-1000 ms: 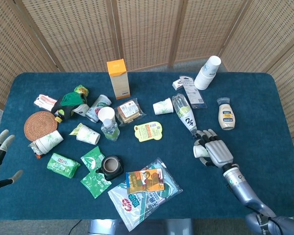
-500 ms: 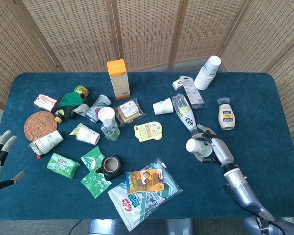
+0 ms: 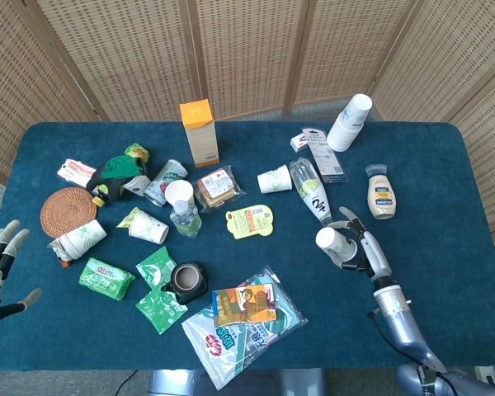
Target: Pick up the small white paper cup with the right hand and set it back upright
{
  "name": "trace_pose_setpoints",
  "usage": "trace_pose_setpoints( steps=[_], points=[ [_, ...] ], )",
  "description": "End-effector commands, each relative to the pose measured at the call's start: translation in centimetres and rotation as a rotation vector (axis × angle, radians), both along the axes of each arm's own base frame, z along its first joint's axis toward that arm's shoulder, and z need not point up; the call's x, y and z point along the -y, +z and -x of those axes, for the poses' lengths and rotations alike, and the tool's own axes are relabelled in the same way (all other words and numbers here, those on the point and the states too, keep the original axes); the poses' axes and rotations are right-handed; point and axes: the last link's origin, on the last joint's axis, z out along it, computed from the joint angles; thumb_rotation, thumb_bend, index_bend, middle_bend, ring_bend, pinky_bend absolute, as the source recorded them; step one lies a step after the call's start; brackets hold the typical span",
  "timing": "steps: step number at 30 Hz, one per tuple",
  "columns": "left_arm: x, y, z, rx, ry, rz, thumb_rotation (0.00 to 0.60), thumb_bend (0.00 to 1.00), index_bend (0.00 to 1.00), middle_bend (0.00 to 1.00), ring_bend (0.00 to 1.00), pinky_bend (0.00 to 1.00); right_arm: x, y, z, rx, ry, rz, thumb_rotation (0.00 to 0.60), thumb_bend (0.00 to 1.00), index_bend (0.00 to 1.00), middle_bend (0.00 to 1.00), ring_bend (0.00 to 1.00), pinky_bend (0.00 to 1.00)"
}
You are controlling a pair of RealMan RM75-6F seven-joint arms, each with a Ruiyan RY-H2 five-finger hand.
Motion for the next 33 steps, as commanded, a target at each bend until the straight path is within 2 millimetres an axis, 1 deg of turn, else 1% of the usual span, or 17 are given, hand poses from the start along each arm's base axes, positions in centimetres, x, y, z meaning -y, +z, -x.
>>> trace_pose_setpoints(
  steps=[1, 12, 15, 20, 24, 26, 33],
  points=[
    [0.0, 0.0, 0.0, 0.0, 0.0, 0.001, 0.6, 0.25, 0.0, 0.0, 0.0, 0.0, -0.1, -0.5, 0.7, -0.008, -0.015, 0.009, 0.6, 0.38, 0.46, 0.0, 0.0, 0.02],
    [-0.1, -0.2, 0.0, -0.003, 0.004, 0.005, 0.6, 0.25, 0.0, 0.0, 0.0, 0.0, 0.0, -1.1, 2.4, -0.039, -0.035, 0.007, 0.6, 0.39, 0.46, 0.0, 0.0, 0.02],
    [-0.1, -0.1, 0.0, -0.001, 0.005, 0.004, 0.6, 0.25, 0.0, 0.0, 0.0, 0.0, -0.1, -1.0, 2.8, -0.04, -0.034, 0.005, 0.6, 0.41, 0.42, 0.0, 0.0, 0.02],
    [-0.1, -0.2, 0.0, -0.001, 0.004, 0.005, 0.6, 0.25, 0.0, 0.0, 0.0, 0.0, -0.3, -0.7, 3.2, -0.025, -0.023, 0.006, 0.6, 0.48, 0.3, 0.0, 0.0, 0.02],
    [-0.1, -0.2, 0.0, 0.0, 0.002, 0.005, 0.6, 0.25, 0.0, 0.0, 0.0, 0.0, -0.4, -0.4, 3.4, -0.021, -0.012, 0.007, 0.6, 0.51, 0.26, 0.0, 0.0, 0.02],
    [0.0, -0.2, 0.0, -0.001, 0.002, 0.005, 0.6, 0.25, 0.0, 0.0, 0.0, 0.0, -0.5, -0.4, 3.6, -0.021, -0.012, 0.004, 0.6, 0.51, 0.24, 0.0, 0.0, 0.02],
    [0.0, -0.2, 0.0, -0.001, 0.003, 0.003, 0.6, 0.25, 0.0, 0.0, 0.0, 0.0, -0.7, -0.1, 4.0, -0.033, 0.001, 0.01, 0.6, 0.52, 0.19, 0.0, 0.0, 0.01]
  ],
)
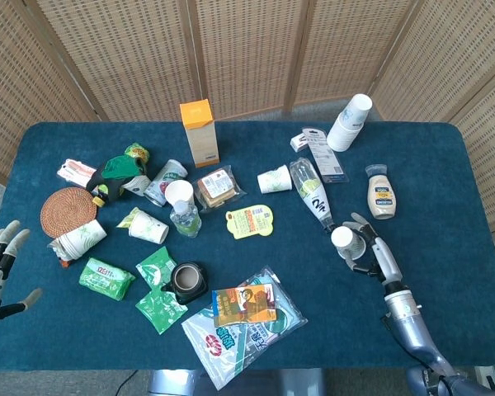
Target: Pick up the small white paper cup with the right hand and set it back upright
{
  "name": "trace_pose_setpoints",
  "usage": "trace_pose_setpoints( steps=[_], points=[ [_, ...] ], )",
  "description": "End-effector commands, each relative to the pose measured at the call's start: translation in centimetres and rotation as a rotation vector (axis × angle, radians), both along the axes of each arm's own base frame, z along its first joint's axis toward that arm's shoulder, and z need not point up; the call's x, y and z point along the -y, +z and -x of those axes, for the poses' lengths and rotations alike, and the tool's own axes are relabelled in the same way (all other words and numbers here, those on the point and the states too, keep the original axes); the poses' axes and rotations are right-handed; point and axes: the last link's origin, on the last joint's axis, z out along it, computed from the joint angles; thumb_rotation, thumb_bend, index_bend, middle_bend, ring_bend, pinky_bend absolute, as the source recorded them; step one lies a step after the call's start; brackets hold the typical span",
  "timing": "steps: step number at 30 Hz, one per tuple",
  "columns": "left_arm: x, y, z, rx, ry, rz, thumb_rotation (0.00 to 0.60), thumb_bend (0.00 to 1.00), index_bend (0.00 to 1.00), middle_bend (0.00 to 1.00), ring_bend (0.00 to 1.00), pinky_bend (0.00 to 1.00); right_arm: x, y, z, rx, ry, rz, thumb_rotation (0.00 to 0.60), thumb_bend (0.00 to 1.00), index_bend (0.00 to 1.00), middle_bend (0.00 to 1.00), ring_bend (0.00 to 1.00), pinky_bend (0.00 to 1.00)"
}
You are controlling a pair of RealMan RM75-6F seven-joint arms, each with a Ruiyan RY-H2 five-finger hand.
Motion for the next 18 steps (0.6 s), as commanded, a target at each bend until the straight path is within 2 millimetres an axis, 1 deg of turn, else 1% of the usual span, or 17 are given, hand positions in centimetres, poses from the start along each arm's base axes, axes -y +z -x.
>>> trace_pose_setpoints(
  steps=[1, 6, 10, 12, 15, 18],
  points=[
    [0.0, 0.0, 0.0, -0.001, 0.0, 0.0, 0.6, 0.25, 0.0, 0.0, 0.0, 0.0, 0.0, 0.2, 0.2, -0.007, 0.005, 0.005, 0.6, 0.52, 0.18, 0.0, 0.0, 0.01],
    [0.0, -0.1, 0.0, -0.002, -0.002, 0.003, 0.6, 0.25, 0.0, 0.0, 0.0, 0.0, -0.1, 0.6, 0.5, -0.043, 0.017, 0.017, 0.6, 0.52, 0.1, 0.0, 0.0, 0.01],
    [0.1, 0.0, -0.1, 0.001, -0.003, -0.002, 0.6, 0.25, 0.0, 0.0, 0.0, 0.0, 0.0, 1.4, 0.5, -0.076, 0.039, 0.046, 0.6, 0.52, 0.01, 0.0, 0.0, 0.0],
    [0.1, 0.1, 0.0, 0.003, -0.002, -0.004, 0.6, 0.25, 0.0, 0.0, 0.0, 0.0, 0.0, 2.1, 0.3, -0.117, 0.062, 0.074, 0.6, 0.51, 0.0, 0.0, 0.0, 0.0],
    [0.1, 0.2, 0.0, 0.005, -0.002, -0.004, 0.6, 0.25, 0.0, 0.0, 0.0, 0.0, -0.2, 3.2, 0.2, -0.195, 0.093, 0.116, 0.599, 0.46, 0.0, 0.0, 0.0, 0.0],
    [0.1, 0.2, 0.0, 0.007, -0.005, -0.004, 0.6, 0.25, 0.0, 0.0, 0.0, 0.0, -0.6, 4.4, 0.0, -0.259, 0.118, 0.156, 0.578, 0.43, 0.0, 0.0, 0.0, 0.0]
  ],
)
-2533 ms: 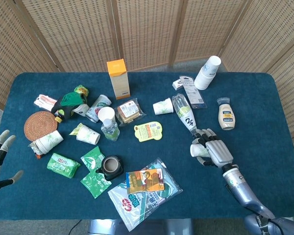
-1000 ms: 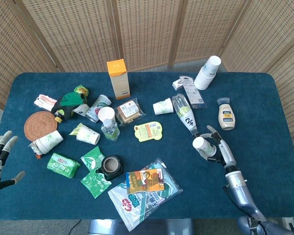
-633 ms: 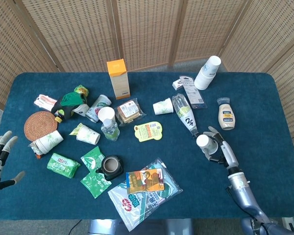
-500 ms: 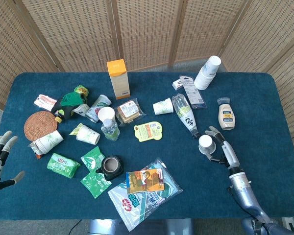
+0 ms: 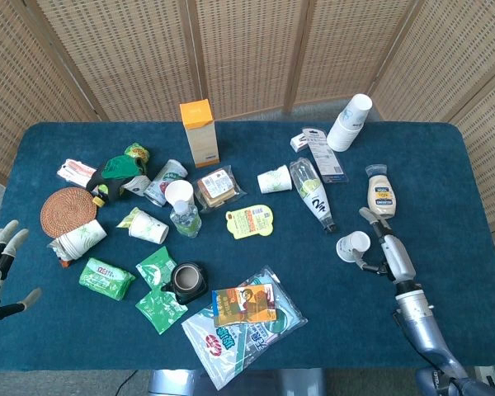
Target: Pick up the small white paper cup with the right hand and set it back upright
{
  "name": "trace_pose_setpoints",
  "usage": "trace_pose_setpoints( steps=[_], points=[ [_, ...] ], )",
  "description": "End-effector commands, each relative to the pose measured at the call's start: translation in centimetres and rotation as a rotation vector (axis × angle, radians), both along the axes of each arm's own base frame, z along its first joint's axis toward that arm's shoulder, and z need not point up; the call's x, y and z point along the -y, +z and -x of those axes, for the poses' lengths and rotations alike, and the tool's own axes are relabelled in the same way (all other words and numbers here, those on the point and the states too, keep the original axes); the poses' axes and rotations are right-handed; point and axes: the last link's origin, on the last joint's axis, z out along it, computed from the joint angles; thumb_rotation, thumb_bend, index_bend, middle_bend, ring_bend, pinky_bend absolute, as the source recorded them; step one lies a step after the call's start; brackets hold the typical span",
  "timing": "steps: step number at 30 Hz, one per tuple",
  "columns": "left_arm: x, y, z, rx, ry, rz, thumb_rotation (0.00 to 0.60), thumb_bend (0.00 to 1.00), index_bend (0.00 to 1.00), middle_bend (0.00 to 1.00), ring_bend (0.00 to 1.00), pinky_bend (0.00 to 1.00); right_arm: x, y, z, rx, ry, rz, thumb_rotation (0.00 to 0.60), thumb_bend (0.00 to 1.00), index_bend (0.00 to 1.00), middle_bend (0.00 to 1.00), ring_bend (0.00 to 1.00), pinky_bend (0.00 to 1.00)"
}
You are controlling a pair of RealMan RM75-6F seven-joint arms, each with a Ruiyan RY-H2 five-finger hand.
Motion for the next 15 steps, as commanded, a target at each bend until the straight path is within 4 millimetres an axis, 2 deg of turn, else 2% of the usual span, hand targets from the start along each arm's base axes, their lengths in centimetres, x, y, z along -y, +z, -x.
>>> trace_pose_setpoints(
  steps=[1, 8, 15],
  points=[
    [0.0, 0.0, 0.0, 0.001, -0.002, 0.0, 0.6, 0.25, 0.0, 0.0, 0.0, 0.0, -0.6, 2.0, -0.3, -0.088, 0.04, 0.062, 0.57, 0.43, 0.0, 0.0, 0.0, 0.0],
    [0.1, 0.2, -0.1, 0.003, -0.005, -0.005, 0.6, 0.25, 0.0, 0.0, 0.0, 0.0, -2.6, 4.6, -0.5, -0.198, 0.065, 0.083, 0.531, 0.43, 0.0, 0.0, 0.0, 0.0],
    [0.2, 0.1, -0.1, 0.001, -0.008, -0.002, 0.6, 0.25, 0.0, 0.0, 0.0, 0.0, -4.8, 6.6, 0.7, -0.318, 0.047, 0.129, 0.533, 0.41, 0.0, 0.0, 0.0, 0.0]
  ],
)
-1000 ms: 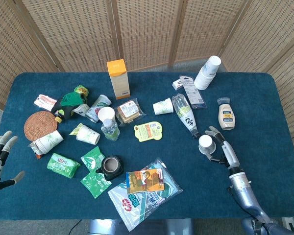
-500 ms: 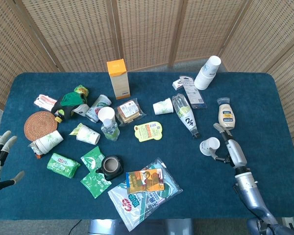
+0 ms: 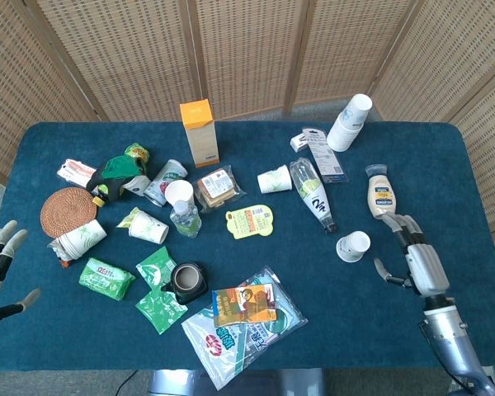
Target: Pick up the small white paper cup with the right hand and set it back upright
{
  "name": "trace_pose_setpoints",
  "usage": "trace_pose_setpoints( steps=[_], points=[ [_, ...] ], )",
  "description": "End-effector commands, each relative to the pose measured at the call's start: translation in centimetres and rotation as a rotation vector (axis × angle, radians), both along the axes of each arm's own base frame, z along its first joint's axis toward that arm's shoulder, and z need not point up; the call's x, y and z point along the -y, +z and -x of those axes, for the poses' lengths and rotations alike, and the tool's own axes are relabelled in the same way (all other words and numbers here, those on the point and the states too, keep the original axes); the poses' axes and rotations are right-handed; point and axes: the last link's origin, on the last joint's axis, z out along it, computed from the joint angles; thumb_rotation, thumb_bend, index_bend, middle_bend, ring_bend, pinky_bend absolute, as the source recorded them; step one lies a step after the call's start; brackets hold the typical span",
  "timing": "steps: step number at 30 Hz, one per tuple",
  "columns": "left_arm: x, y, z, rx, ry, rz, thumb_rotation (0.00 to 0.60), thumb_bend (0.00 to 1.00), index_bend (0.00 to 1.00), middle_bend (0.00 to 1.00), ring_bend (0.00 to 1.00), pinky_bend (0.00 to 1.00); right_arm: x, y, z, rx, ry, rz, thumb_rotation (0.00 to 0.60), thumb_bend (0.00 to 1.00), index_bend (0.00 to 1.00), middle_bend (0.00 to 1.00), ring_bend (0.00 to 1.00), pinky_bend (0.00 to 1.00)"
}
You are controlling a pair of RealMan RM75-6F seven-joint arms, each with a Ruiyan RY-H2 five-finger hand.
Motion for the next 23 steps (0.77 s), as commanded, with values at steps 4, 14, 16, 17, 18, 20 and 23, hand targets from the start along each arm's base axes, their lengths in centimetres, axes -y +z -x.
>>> trace_pose_setpoints(
  steps=[4, 14, 16, 17, 18, 20, 23],
  points=[
    [0.0, 0.0, 0.0, 0.0, -0.001, 0.003, 0.6, 0.25, 0.0, 0.0, 0.0, 0.0, -2.0, 1.7, 1.4, -0.119, -0.021, 0.077, 0.531, 0.4, 0.0, 0.0, 0.0, 0.0],
    [0.1, -0.1, 0.0, -0.005, -0.003, 0.004, 0.6, 0.25, 0.0, 0.0, 0.0, 0.0, -3.2, 4.2, 2.8, -0.247, -0.06, 0.198, 0.525, 0.39, 0.01, 0.0, 0.0, 0.0],
    [0.1, -0.1, -0.1, -0.005, -0.005, 0.007, 0.6, 0.25, 0.0, 0.0, 0.0, 0.0, -3.5, 4.2, 3.0, -0.284, -0.061, 0.198, 0.526, 0.39, 0.01, 0.0, 0.0, 0.0],
    [0.1, -0.1, -0.1, -0.005, -0.006, 0.008, 0.6, 0.25, 0.0, 0.0, 0.0, 0.0, -3.5, 4.2, 3.0, -0.295, -0.061, 0.2, 0.526, 0.39, 0.01, 0.0, 0.0, 0.0],
    [0.1, -0.2, -0.1, -0.005, -0.008, 0.009, 0.6, 0.25, 0.0, 0.0, 0.0, 0.0, -3.6, 4.2, 3.0, -0.303, -0.06, 0.203, 0.525, 0.39, 0.01, 0.0, 0.0, 0.0],
    [0.2, -0.2, -0.1, -0.004, -0.01, 0.012, 0.6, 0.25, 0.0, 0.0, 0.0, 0.0, -3.6, 4.2, 2.8, -0.303, -0.062, 0.207, 0.529, 0.39, 0.01, 0.0, 0.0, 0.0],
    [0.2, -0.2, -0.1, -0.005, -0.015, 0.014, 0.6, 0.25, 0.0, 0.0, 0.0, 0.0, -3.7, 4.2, 2.8, -0.3, -0.069, 0.209, 0.548, 0.39, 0.01, 0.0, 0.0, 0.0]
  ],
)
